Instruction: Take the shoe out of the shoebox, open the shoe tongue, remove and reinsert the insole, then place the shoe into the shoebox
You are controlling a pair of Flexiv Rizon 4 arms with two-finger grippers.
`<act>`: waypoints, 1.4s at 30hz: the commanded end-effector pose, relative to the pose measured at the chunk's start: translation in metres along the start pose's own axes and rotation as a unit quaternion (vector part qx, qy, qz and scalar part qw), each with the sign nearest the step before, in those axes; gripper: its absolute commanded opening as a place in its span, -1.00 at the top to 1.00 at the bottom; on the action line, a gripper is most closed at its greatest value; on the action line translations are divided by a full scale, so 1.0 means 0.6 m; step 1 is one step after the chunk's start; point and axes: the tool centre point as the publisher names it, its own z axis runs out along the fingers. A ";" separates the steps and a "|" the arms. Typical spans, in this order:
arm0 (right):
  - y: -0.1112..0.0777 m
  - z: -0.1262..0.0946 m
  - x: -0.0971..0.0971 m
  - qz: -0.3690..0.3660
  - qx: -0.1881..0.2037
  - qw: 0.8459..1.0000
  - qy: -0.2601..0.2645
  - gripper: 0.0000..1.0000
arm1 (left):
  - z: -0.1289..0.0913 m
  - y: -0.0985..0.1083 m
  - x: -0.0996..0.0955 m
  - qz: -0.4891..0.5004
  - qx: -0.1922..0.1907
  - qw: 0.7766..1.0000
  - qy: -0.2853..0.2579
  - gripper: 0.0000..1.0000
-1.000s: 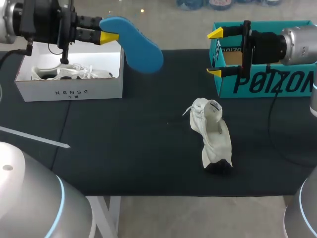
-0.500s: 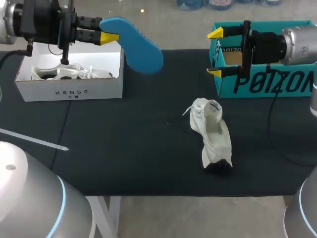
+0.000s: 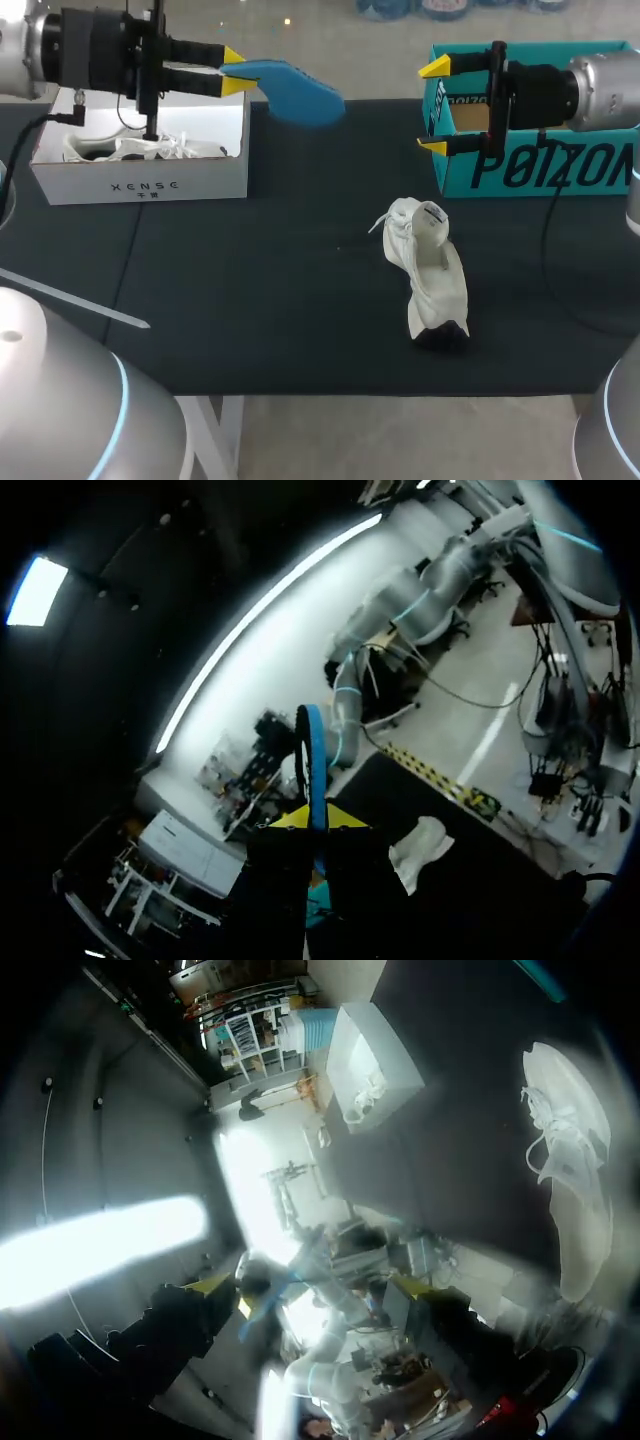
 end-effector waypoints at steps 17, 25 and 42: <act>0.001 0.001 0.000 0.000 0.000 1.000 0.000 -1.00 | 0.084 -0.009 0.041 0.227 0.001 0.972 -0.060 1.00; 0.001 0.001 0.000 0.000 0.000 1.000 0.000 -1.00 | 0.116 0.015 0.071 0.238 -0.002 0.971 -0.021 1.00; 0.001 0.001 0.000 0.000 0.000 1.000 0.000 -1.00 | 0.225 0.037 0.045 0.285 -0.003 0.958 -0.008 1.00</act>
